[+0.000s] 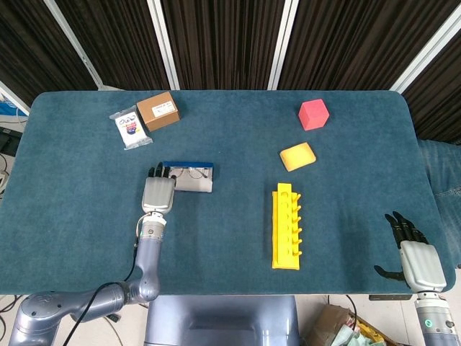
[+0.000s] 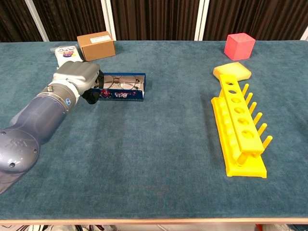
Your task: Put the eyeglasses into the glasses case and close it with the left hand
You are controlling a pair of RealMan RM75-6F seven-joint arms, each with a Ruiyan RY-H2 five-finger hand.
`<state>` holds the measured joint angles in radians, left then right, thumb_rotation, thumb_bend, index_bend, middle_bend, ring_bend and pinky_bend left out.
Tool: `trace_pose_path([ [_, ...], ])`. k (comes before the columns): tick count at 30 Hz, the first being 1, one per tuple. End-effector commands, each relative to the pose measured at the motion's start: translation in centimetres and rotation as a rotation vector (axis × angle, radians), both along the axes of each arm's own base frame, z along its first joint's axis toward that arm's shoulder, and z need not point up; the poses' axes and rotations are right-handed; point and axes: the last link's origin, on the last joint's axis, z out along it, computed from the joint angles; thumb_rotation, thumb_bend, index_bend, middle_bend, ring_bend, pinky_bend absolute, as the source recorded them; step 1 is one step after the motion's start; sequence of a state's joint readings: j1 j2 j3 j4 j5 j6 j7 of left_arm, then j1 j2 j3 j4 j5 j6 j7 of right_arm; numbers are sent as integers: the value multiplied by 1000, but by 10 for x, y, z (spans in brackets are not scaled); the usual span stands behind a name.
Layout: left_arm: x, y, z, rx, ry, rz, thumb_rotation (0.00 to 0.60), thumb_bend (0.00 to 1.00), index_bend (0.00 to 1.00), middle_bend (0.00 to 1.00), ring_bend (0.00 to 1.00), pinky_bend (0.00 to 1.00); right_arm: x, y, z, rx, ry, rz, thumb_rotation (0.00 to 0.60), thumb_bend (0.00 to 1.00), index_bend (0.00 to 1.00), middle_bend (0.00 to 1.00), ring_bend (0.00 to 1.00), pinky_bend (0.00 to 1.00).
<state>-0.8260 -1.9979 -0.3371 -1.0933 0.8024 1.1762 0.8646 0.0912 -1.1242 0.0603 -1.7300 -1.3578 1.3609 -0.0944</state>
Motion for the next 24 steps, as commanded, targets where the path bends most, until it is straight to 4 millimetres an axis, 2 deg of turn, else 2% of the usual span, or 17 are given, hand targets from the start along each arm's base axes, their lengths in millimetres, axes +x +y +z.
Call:
trace_pose_path([
  [1, -1, 0, 0, -3, 2, 1, 600, 508, 435, 207, 67, 157, 0, 0, 0, 1, 0, 0, 600, 184, 0, 25, 89, 187],
  [17, -1, 0, 0, 3, -11, 1, 600, 594, 565, 216, 77, 157, 0, -1, -1, 1, -4, -1, 600, 184, 0, 25, 89, 187],
  [24, -2, 1, 1, 5, -1, 6, 600, 594, 548, 217, 77, 157, 0, -1, -1, 2, -3, -2, 600, 185, 0, 25, 89, 187],
])
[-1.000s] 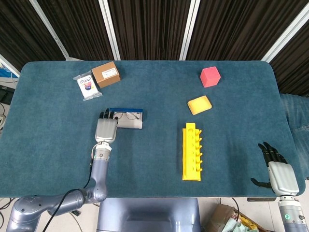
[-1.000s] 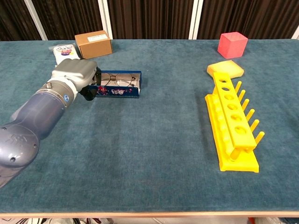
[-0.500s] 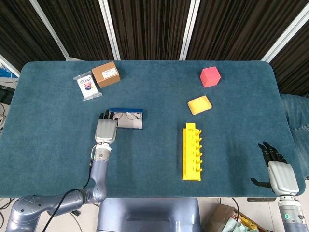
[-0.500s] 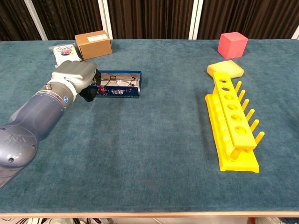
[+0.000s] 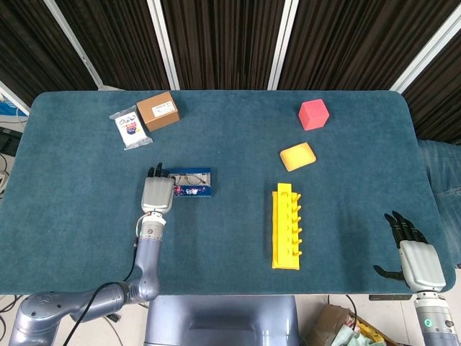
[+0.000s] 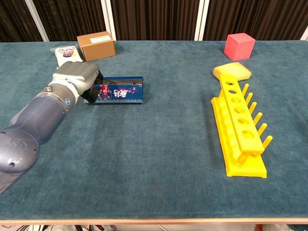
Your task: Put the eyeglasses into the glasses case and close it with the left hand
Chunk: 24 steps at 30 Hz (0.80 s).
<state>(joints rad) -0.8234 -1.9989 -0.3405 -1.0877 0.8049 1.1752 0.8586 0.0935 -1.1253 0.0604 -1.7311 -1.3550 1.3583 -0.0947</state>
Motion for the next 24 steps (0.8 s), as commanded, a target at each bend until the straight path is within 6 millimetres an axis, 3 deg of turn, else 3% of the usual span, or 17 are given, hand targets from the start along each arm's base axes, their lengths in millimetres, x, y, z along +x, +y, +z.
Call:
trace_pose_path([
  [1, -1, 0, 0, 0, 2, 4, 600, 594, 547, 217, 77, 157, 0, 0, 0, 1, -1, -1, 600, 185, 0, 25, 89, 187],
  [14, 11, 3, 15, 36, -16, -21, 600, 595, 548, 217, 77, 157, 0, 0, 0, 4, -7, -7, 600, 185, 0, 25, 89, 187],
  [24, 16, 17, 29, 71, 3, -14, 600, 594, 549, 216, 77, 157, 0, 1, 0, 6, -6, -10, 600, 185, 0, 25, 89, 187],
])
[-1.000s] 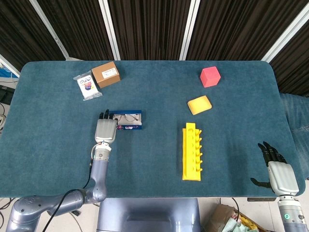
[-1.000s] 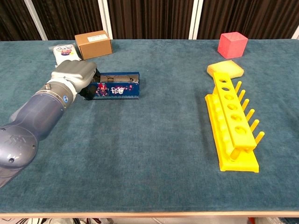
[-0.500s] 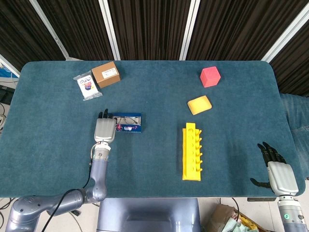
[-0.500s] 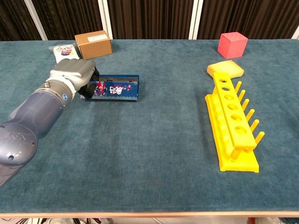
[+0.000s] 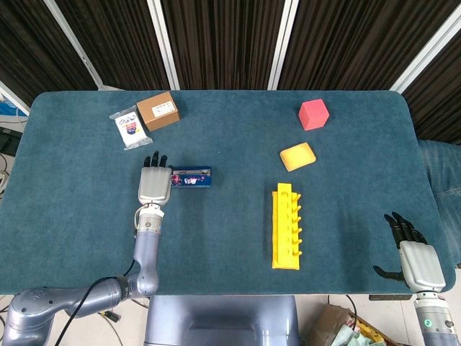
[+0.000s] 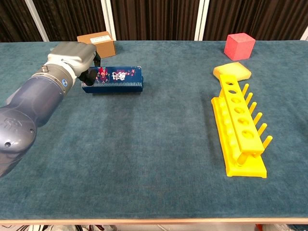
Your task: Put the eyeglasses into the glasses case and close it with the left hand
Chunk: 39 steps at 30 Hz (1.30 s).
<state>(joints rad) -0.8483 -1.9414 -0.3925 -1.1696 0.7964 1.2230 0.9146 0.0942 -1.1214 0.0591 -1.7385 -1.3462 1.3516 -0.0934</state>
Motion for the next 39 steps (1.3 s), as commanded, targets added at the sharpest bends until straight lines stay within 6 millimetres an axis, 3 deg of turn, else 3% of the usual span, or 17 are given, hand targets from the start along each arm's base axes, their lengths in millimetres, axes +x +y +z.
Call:
trace_pose_path([
  [1, 0, 6, 2, 3, 0, 11, 600, 594, 549, 216, 77, 157, 0, 0, 0, 1, 1, -1, 600, 185, 0, 25, 88, 187],
  [39, -10, 34, -10, -26, -16, 60, 600, 594, 552, 214, 70, 158, -1, 0, -1, 10, 10, -15, 600, 185, 0, 25, 88, 187],
])
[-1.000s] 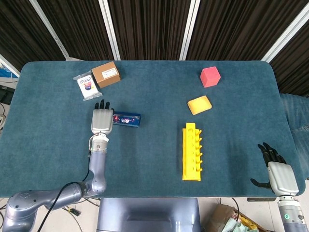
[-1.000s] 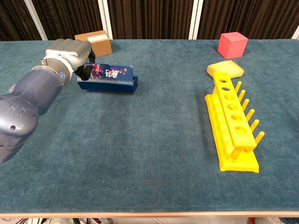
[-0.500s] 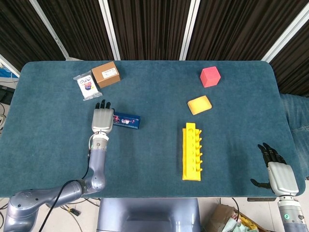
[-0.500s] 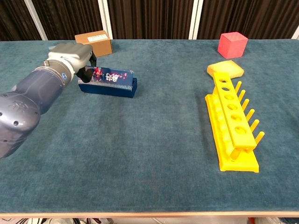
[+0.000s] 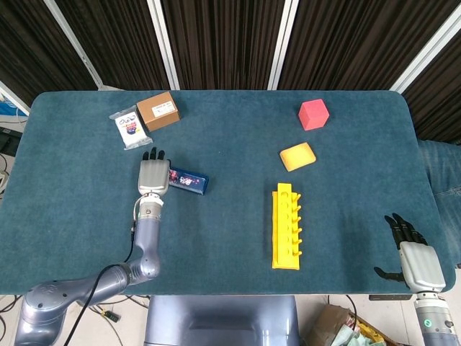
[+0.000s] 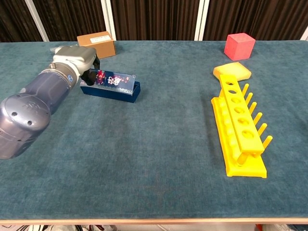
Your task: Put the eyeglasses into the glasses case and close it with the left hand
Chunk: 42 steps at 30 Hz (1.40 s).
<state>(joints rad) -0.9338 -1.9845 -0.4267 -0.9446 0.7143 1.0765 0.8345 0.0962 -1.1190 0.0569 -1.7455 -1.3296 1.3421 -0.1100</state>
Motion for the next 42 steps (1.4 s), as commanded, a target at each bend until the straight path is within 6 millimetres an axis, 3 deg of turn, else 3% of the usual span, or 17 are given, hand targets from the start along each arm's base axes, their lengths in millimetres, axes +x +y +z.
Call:
trace_pose_path([
  [1, 2, 2, -1, 4, -5, -2, 600, 594, 552, 214, 70, 158, 0, 0, 0, 1, 1, 0, 600, 185, 0, 25, 88, 187],
  [31, 4, 15, -14, 36, 33, -6, 600, 594, 496, 213, 70, 163, 0, 1, -1, 14, -3, -13, 600, 184, 0, 30, 88, 187],
  [34, 2, 15, -16, 30, 36, 1, 600, 594, 419, 210, 70, 163, 0, 1, -1, 14, -4, -14, 600, 184, 1, 30, 88, 187],
  [36, 2, 15, -16, 29, 41, 3, 600, 595, 301, 204, 69, 163, -1, 1, -1, 15, -5, -15, 600, 184, 3, 30, 88, 187],
  [39, 2, 16, -17, 31, 42, 6, 600, 594, 47, 185, 66, 162, -1, 1, -1, 15, -5, -15, 600, 185, 5, 30, 88, 187],
  [42, 6, 17, -13, 51, 38, -6, 600, 594, 0, 169, 65, 161, 0, 1, -2, 17, -7, -15, 600, 185, 6, 30, 88, 187],
])
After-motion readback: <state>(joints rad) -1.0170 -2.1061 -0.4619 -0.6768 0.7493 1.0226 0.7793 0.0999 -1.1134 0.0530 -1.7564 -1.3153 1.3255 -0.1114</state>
